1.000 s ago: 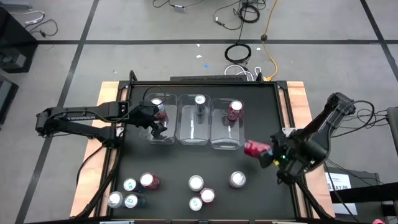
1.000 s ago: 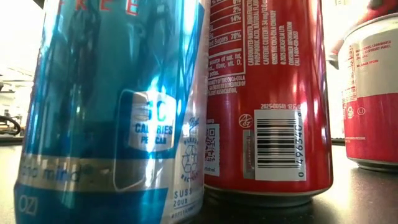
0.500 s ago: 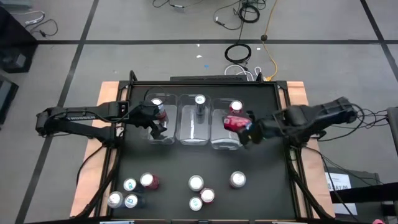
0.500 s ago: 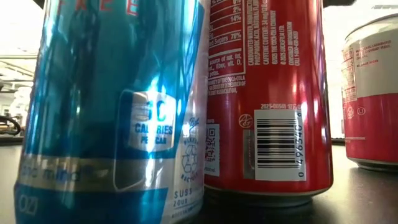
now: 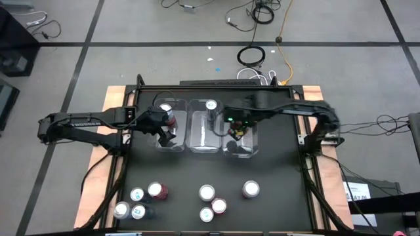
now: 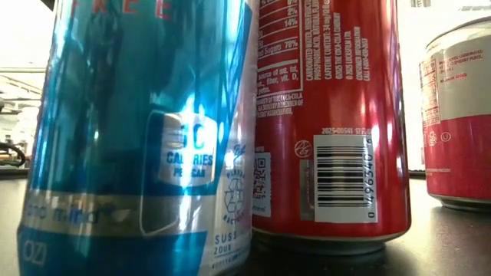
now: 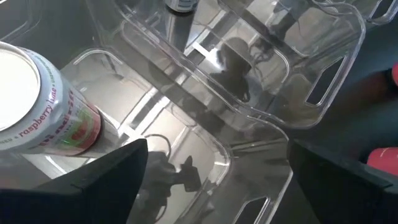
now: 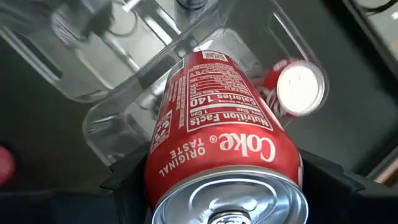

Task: Sort soda cans
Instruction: Put the red soda can into the right transparent bin

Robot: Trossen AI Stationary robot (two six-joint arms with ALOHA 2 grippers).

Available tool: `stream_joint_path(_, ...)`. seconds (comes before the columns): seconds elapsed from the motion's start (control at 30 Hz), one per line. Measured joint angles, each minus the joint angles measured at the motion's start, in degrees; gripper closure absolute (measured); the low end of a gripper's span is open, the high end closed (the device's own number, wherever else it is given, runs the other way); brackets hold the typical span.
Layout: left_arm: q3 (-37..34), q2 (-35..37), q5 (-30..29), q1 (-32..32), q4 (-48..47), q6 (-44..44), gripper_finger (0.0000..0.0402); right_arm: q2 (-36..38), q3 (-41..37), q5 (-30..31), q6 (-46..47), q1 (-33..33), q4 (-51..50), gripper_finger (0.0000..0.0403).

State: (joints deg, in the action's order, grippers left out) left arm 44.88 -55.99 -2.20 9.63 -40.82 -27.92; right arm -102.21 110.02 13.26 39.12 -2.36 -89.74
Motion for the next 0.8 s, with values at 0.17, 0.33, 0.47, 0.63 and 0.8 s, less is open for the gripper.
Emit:
stream_joint_path(0.17,-0.01,-0.02,0.04,0.0,-0.09,0.19,0.001,-8.46,7.41,-2.12,-9.1,-1.62,0.07,0.0115)
stream_joint_path(0.33,0.0,-0.02,0.09,0.0,-0.2,-0.09,0.001,-13.09,8.65,-2.98,-16.08,-2.65,-0.26,0.0115)
stream_joint_path(0.47,0.0,-0.02,0.24,0.0,-0.18,-0.22,0.001,-13.7,8.65,-2.82,-19.52,-3.11,-0.26,0.0115)
stream_joint_path(0.63,0.0,-0.02,0.48,0.0,-0.18,-0.79,0.001,-11.83,8.67,-2.72,-21.67,-3.44,-0.31,0.0115)
stream_joint_path(0.8,0.0,-0.01,0.49,0.0,-0.16,-1.75,0.001,-10.58,8.74,-2.78,-23.87,-3.85,-0.32,0.0115)
